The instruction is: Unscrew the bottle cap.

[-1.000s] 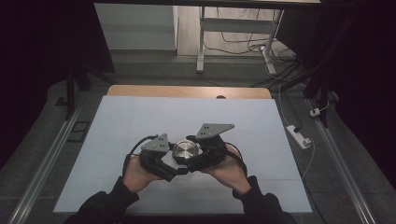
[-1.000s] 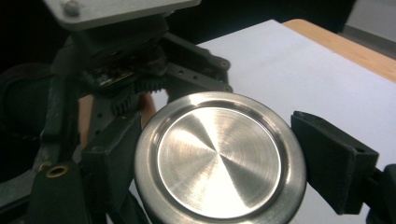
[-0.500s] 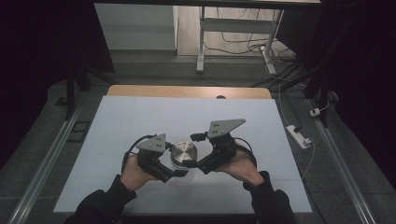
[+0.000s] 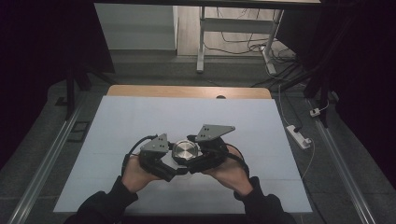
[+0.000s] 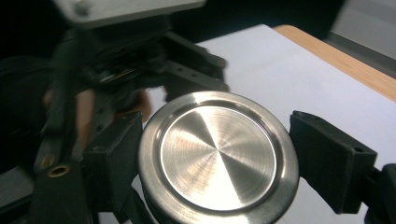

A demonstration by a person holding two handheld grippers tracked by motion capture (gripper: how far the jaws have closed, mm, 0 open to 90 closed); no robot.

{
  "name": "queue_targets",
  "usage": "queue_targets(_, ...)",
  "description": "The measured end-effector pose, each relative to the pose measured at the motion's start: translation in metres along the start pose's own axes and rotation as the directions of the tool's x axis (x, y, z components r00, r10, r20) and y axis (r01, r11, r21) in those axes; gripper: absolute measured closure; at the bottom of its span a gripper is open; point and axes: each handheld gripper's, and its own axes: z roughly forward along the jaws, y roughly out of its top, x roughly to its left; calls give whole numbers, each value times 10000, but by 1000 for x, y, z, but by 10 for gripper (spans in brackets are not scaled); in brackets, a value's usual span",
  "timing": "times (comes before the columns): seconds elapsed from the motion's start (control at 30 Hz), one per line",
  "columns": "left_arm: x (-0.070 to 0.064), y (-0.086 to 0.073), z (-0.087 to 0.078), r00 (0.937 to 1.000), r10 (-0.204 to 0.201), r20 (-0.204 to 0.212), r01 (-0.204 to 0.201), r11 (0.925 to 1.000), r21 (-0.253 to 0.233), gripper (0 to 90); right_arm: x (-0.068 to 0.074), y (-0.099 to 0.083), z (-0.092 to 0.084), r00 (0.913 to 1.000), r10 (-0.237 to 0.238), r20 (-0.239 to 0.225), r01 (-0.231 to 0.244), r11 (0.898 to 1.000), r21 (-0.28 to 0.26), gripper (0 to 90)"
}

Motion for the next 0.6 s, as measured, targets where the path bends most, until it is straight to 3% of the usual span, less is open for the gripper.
queue_targets(0.07, 0, -1, -1, 9975, 246, 661, -236, 9996, -169, 162, -3, 0, -3, 9964, -294, -800, 287, 9995, -108, 196)
queue_targets(0.13, 0, -2, -2, 9895, 533, 1343, -488, 9981, -364, 162, -6, -1, -6, 9821, -766, -1721, 731, 9970, -268, 197)
queue_targets(0.23, -4, -2, 1, 9723, 891, 2161, -794, 9954, -530, 162, -11, -5, -10, 9404, -1451, -3076, 1313, 9892, -652, 196)
queue_targets(0.27, -5, -1, 2, 9700, 951, 2237, -850, 9949, -543, 162, -12, -7, -11, 9238, -1644, -3457, 1446, 9860, -824, 194)
queue_targets(0.3, -5, 0, 3, 9721, 902, 2166, -796, 9952, -571, 162, -13, -8, -13, 9143, -1824, -3616, 1606, 9829, -898, 191)
queue_targets(0.33, -5, 0, 2, 9770, 830, 1963, -738, 9958, -537, 162, -14, -8, -14, 9145, -1965, -3535, 1738, 9802, -953, 176)
queue_targets(0.37, -4, 1, 2, 9831, 747, 1669, -674, 9965, -489, 162, -14, -7, -15, 9212, -1956, -3363, 1709, 9800, -1019, 139)
queue_targets(0.43, -3, 1, 0, 9961, 434, 762, -410, 9986, -325, 162, -16, -5, -19, 9478, -1599, -2760, 1360, 9853, -1037, 115)
queue_targets(0.47, -2, 0, 0, 9993, 278, 261, -273, 9994, -218, 162, -16, -3, -20, 9622, -1296, -2394, 1093, 9893, -964, 104)
queue_targets(0.53, -1, -1, 0, 9978, -87, -652, 85, 10000, -32, 162, -13, 1, -21, 9862, -766, -1466, 680, 9957, -631, 103)
queue_targets(0.6, 0, -2, 1, 9909, -385, -1286, 390, 9992, 15, 162, -8, 2, -17, 9974, -446, -570, 435, 9988, -205, 103)
